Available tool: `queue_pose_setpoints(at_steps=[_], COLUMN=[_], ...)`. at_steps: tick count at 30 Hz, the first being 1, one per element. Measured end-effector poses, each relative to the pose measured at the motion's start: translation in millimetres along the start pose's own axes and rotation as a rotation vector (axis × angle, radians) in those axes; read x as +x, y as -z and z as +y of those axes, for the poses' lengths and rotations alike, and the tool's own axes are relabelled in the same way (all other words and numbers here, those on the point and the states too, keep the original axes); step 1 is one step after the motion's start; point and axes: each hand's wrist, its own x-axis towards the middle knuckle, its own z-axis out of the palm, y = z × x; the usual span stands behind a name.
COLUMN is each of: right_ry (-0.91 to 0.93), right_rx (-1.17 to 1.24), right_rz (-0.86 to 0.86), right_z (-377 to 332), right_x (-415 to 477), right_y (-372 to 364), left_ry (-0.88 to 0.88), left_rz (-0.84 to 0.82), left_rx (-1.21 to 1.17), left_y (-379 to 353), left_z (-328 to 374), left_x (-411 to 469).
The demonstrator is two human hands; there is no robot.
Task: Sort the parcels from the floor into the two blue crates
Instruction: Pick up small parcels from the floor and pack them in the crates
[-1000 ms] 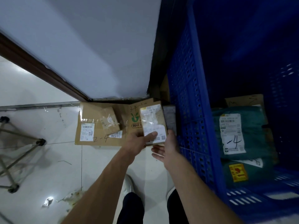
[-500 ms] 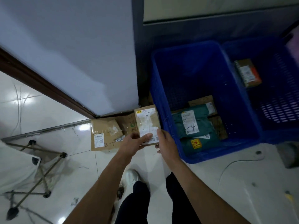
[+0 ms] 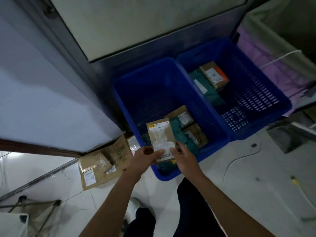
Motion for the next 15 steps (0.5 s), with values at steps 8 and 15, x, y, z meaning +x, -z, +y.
queue_pose_setpoints(at_steps=[8,15], right_ry=[-0.047,-0.107], right_rx=[-0.133,-0.321], right_rz=[-0.016,-0.099], right_z=[31,53], right_x=[68,130], right_y=[121,172], left_ry=[0.080,0.134], left_rz=[-0.022,-0.018], left_rx=[-0.032,-0.031], left_y=[-121,-180], left_z=[35,38], left_x=[61,116])
